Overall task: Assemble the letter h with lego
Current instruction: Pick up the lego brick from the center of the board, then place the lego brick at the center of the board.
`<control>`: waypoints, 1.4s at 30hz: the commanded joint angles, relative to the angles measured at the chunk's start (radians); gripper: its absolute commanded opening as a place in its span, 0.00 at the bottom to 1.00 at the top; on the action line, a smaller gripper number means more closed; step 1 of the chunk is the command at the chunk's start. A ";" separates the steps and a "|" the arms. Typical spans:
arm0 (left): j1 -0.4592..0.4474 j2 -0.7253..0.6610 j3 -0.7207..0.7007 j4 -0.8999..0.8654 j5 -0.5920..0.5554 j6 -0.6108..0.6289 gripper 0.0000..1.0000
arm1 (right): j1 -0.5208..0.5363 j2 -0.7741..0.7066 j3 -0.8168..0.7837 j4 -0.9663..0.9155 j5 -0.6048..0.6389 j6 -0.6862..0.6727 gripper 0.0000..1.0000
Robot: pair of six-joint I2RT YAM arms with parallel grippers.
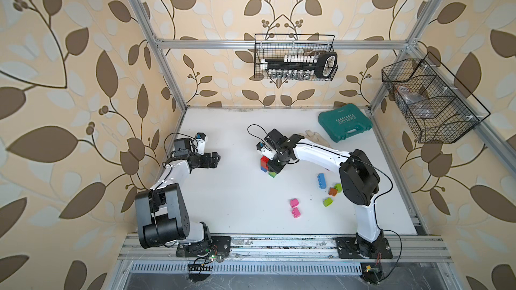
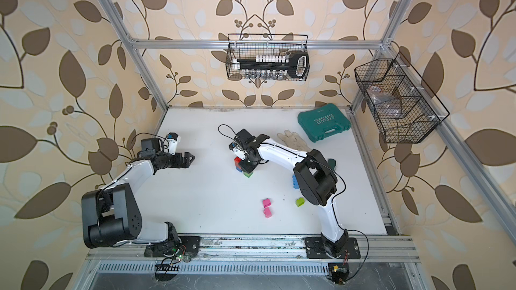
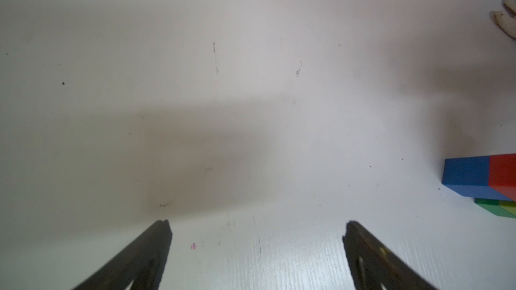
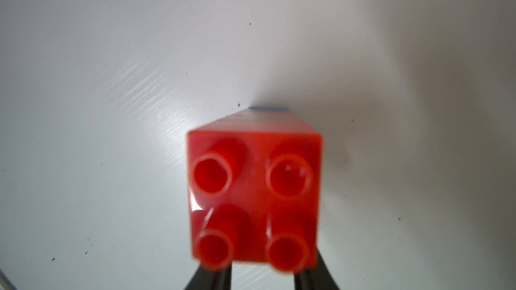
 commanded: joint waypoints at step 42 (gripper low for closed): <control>0.003 -0.009 0.025 -0.029 0.038 0.023 0.99 | -0.018 0.376 0.207 -0.159 -0.874 0.143 0.39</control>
